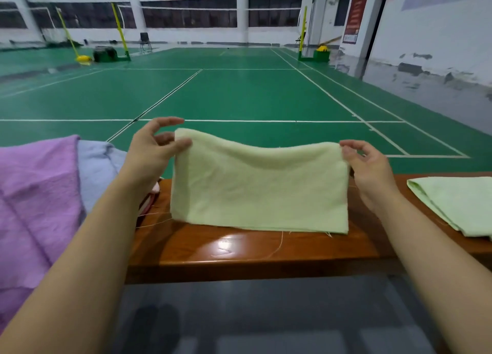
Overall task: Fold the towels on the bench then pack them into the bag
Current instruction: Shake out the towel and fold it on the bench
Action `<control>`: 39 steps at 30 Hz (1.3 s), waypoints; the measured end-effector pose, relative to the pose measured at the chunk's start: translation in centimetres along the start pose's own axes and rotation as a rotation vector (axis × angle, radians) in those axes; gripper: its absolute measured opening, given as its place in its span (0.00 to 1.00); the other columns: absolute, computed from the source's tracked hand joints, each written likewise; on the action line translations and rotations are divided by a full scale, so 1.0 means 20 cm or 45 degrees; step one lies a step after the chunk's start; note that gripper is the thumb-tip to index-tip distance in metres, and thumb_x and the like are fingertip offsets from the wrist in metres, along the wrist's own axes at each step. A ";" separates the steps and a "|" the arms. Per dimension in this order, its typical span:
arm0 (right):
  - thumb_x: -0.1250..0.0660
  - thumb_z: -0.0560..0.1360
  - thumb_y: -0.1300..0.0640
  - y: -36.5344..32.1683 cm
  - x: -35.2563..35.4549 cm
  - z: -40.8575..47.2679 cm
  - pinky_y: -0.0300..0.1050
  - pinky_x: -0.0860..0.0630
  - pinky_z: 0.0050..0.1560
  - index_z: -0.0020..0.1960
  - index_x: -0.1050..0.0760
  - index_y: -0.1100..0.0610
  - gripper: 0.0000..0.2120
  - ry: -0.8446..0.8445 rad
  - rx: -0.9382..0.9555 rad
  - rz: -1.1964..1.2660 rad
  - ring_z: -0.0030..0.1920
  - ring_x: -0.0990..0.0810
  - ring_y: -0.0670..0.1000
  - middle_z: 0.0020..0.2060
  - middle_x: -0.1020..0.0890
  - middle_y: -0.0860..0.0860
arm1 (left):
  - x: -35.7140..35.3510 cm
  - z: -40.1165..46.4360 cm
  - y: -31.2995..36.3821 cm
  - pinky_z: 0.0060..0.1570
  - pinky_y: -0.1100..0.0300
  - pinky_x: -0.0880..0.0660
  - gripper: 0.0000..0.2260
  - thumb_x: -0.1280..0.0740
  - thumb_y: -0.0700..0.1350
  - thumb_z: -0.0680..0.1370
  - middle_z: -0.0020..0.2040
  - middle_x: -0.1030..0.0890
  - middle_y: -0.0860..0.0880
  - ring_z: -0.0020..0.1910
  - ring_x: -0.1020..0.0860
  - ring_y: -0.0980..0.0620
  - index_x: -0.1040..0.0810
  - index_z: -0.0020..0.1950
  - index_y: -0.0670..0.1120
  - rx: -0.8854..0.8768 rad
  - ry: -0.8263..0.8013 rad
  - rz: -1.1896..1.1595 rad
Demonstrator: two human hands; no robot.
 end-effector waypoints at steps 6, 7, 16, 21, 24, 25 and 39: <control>0.33 0.81 0.61 -0.29 -0.02 0.06 0.34 0.21 0.45 0.59 0.20 0.57 0.08 0.029 0.340 -0.043 0.42 0.19 0.38 0.46 0.16 0.45 | 0.10 0.02 0.22 0.51 0.63 0.22 0.15 0.26 0.38 0.77 0.44 0.15 0.51 0.45 0.19 0.56 0.20 0.63 0.42 -0.319 0.188 -0.058; 0.33 0.81 0.60 -0.33 -0.03 0.07 0.34 0.22 0.46 0.59 0.20 0.57 0.08 0.042 0.364 -0.016 0.42 0.19 0.38 0.45 0.16 0.45 | 0.11 0.02 0.24 0.50 0.64 0.23 0.14 0.26 0.39 0.77 0.43 0.15 0.53 0.44 0.20 0.56 0.20 0.63 0.43 -0.355 0.211 -0.062; 0.25 0.76 0.58 -0.43 -0.03 0.05 0.46 0.18 0.52 0.58 0.21 0.47 0.13 0.022 0.571 0.057 0.48 0.18 0.49 0.48 0.16 0.48 | 0.15 -0.01 0.30 0.46 0.64 0.24 0.12 0.24 0.45 0.76 0.44 0.17 0.52 0.42 0.21 0.59 0.18 0.59 0.48 -0.493 0.476 -0.039; 0.25 0.75 0.60 -0.51 0.03 -0.01 0.37 0.20 0.50 0.58 0.22 0.51 0.14 0.067 0.659 0.177 0.49 0.17 0.42 0.47 0.15 0.42 | 0.13 -0.05 0.35 0.41 0.63 0.24 0.11 0.26 0.46 0.78 0.47 0.17 0.54 0.44 0.22 0.57 0.18 0.60 0.52 -0.503 0.440 -0.129; 0.25 0.75 0.62 -0.57 0.06 -0.04 0.36 0.22 0.50 0.58 0.23 0.49 0.15 0.108 0.718 0.251 0.49 0.18 0.40 0.48 0.17 0.42 | 0.11 -0.06 0.40 0.45 0.62 0.22 0.09 0.26 0.48 0.77 0.52 0.16 0.52 0.50 0.20 0.56 0.17 0.56 0.56 -0.526 0.426 -0.125; 0.26 0.76 0.62 -0.58 0.07 -0.04 0.35 0.22 0.49 0.58 0.23 0.49 0.15 0.114 0.731 0.254 0.49 0.19 0.40 0.49 0.18 0.43 | 0.11 -0.06 0.41 0.45 0.63 0.22 0.08 0.26 0.47 0.77 0.53 0.16 0.51 0.50 0.19 0.56 0.17 0.56 0.57 -0.529 0.423 -0.130; 0.25 0.75 0.52 0.28 -0.02 0.14 0.50 0.23 0.56 0.68 0.28 0.52 0.25 -0.333 -0.140 -1.156 0.52 0.21 0.52 0.54 0.20 0.51 | -0.11 -0.01 -0.47 0.60 0.51 0.28 0.24 0.31 0.51 0.80 0.65 0.23 0.40 0.62 0.24 0.41 0.29 0.74 0.47 0.420 -0.175 1.173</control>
Point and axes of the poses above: each hand's wrist, its own z-axis towards the middle knuckle, its own x-axis out of the back of the hand, y = z × x, the point moved 8 cm from there along z, towards the middle knuckle
